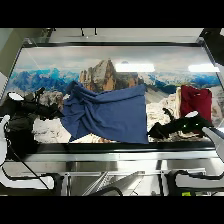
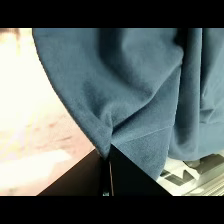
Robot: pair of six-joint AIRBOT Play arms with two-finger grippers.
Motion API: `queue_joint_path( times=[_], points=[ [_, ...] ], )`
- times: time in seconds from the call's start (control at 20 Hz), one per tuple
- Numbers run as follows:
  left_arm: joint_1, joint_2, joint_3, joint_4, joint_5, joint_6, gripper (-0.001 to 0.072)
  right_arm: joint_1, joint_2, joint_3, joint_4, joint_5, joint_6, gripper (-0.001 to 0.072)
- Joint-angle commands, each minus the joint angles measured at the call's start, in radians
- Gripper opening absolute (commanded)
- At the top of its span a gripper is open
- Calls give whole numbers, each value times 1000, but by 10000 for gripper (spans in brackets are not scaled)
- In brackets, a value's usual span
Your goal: Fold the shirts.
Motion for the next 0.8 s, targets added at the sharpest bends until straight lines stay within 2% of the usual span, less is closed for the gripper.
queue_joint_path(
  times=[0.0, 0.35, 0.75],
  points=[
    [8, 0, 1, 2, -10, 6, 19, 77, -1, -29, -4, -57, 25, 296],
    [8, 0, 1, 4, -42, 36, 19, 81, 5, -28, -8, -55, 26, 296],
    [8, 0, 1, 3, -43, 49, 19, -87, 127, -16, -8, 24, 27, 296]
  ],
)
